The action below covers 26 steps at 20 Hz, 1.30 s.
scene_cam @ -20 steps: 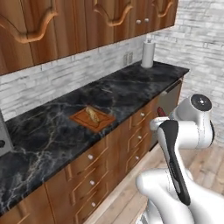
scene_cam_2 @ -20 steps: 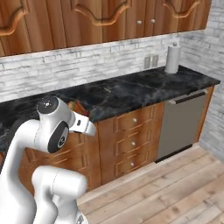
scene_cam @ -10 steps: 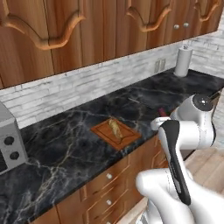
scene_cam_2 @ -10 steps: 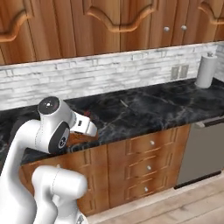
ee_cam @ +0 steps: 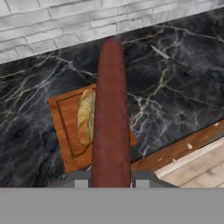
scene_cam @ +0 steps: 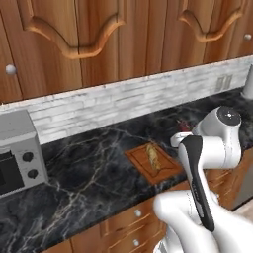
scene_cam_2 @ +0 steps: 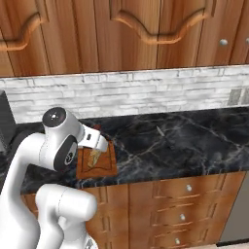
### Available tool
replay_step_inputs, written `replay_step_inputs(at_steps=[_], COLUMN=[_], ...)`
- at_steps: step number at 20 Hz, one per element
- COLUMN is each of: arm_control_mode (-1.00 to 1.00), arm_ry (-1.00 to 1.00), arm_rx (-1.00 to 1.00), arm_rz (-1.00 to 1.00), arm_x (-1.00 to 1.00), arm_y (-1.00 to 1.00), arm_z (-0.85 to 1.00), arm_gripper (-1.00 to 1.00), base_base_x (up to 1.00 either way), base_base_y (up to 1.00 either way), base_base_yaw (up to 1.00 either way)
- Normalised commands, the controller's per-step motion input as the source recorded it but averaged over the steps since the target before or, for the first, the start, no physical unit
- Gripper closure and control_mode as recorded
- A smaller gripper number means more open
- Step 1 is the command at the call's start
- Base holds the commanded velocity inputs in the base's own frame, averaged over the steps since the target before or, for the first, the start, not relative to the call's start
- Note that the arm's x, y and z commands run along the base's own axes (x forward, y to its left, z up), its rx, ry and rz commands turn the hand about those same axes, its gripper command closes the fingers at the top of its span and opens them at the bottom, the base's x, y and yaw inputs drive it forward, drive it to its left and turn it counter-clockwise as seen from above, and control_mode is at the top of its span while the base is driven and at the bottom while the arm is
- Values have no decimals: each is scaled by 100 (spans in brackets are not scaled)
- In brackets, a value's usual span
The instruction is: Retrieve the sausage and cheese from the fridge and place them on the cutting board on the counter.
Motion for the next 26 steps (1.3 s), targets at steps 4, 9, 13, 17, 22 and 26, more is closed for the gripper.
replay_step_inputs(at_steps=[4, 9, 13, 17, 22, 26], arm_control_mode=[100, 100, 100, 100, 100, 100], arm_ry=[0, 0, 0, 0, 0, 0], arm_rx=[0, 0, 0, 0, 0, 0], arm_rz=[0, 0, 0, 0, 0, 0], arm_x=[0, 0, 0, 0, 0, 0], arm_y=[0, 0, 0, 0, 0, 0], arm_z=[0, 0, 0, 0, 0, 0], arm_gripper=[100, 100, 100, 100, 100, 100], base_base_x=[24, 28, 47, 41, 1, 0], base_base_y=[-40, -40, -25, -5, 0, 0], base_base_yaw=[46, 42, 29, 8, 0, 0])
